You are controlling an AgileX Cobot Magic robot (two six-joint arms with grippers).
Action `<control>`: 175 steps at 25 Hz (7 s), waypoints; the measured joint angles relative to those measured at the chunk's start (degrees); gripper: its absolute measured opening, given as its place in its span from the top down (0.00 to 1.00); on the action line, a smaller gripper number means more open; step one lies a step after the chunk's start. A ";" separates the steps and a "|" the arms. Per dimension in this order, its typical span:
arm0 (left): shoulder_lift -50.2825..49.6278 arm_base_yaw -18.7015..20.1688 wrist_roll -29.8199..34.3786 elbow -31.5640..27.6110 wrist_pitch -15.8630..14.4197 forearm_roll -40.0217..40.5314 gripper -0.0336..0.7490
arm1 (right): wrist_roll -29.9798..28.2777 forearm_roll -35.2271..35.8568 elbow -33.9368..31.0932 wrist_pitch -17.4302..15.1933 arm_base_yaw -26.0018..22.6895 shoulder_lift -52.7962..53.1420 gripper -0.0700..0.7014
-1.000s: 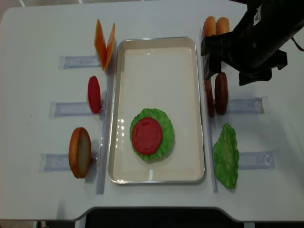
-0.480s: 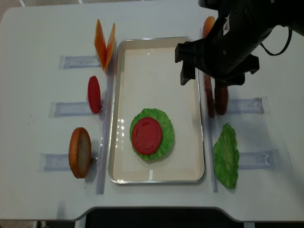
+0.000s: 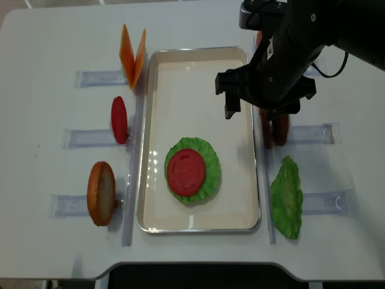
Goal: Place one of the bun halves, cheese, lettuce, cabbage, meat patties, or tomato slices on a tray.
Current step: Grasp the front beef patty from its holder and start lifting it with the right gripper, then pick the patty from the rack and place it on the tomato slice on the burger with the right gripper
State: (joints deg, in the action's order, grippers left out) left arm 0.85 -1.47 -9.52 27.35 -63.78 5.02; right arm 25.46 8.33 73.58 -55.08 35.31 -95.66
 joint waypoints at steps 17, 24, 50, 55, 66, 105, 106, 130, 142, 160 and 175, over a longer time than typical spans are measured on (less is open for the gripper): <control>0.00 0.00 0.00 0.00 0.00 0.00 0.96 | -0.46 -4.79 0.00 1.46 0.00 -1.64 0.16; 0.00 0.00 0.00 0.00 0.00 0.00 0.96 | -0.46 -6.35 0.00 1.57 0.00 -1.64 0.16; 0.00 0.00 0.00 0.00 0.00 0.00 0.96 | -0.46 -7.09 0.00 1.83 -0.44 -4.04 0.16; 0.00 0.00 0.00 0.00 0.00 0.00 0.96 | -0.46 -6.02 0.00 1.83 -0.44 -4.04 0.16; 0.00 0.00 0.00 0.00 0.00 0.00 0.96 | -0.51 -5.54 0.00 1.86 -0.44 -4.47 0.16; 0.00 0.00 0.00 0.00 0.00 0.00 0.98 | -0.25 -12.70 0.07 2.46 -0.44 -7.92 0.36; 0.00 0.00 0.00 0.00 0.00 0.00 0.98 | -0.25 -12.70 0.07 2.40 -0.44 -8.08 0.36; 0.00 0.00 0.00 0.00 0.00 0.00 0.98 | -0.44 -14.70 0.07 1.14 -0.44 -8.94 0.73; 0.00 0.00 0.00 0.00 0.00 0.00 0.98 | -0.49 -16.61 0.07 0.24 -0.44 -8.94 0.76; 0.00 0.00 0.00 0.00 0.00 0.00 0.98 | -2.76 -9.23 0.07 -0.70 -0.44 0.63 0.77; 0.00 0.00 0.00 0.00 0.00 0.00 0.98 | -28.65 23.61 0.07 -2.07 2.38 4.49 0.77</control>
State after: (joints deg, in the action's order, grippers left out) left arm 0.85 -1.47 -9.52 27.35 -63.78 5.02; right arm -3.20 31.94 73.64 -57.15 37.69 -91.17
